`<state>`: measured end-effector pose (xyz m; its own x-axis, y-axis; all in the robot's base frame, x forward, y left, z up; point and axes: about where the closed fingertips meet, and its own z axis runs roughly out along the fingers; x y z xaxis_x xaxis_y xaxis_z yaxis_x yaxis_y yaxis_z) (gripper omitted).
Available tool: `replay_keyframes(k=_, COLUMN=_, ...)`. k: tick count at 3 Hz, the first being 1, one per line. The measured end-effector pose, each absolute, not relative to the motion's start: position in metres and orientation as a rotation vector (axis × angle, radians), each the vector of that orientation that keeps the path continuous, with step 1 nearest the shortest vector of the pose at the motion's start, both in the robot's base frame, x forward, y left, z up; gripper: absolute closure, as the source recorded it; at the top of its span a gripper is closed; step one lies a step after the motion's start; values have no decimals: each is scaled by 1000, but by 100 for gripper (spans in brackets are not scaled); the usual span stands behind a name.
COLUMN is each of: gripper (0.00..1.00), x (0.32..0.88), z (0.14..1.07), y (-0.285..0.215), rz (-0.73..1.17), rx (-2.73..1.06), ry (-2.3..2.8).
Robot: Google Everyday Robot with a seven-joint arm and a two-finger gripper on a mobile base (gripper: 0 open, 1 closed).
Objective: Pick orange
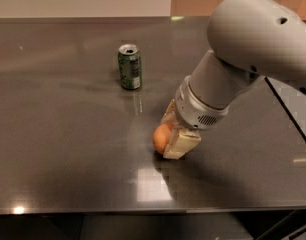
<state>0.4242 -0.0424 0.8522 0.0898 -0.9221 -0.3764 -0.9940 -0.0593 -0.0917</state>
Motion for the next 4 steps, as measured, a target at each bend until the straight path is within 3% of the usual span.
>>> replay_keyframes(k=1, gripper=89, x=435, z=876, y=-48, rz=317, rx=-2016, ry=1900)
replay_keyframes(k=2, gripper=100, x=445, z=903, y=-50, rz=317, rx=-2000, ry=1881)
replay_keyframes(k=4, gripper=100, x=444, z=953, y=-45, rz=348, rx=-2000, ry=1795)
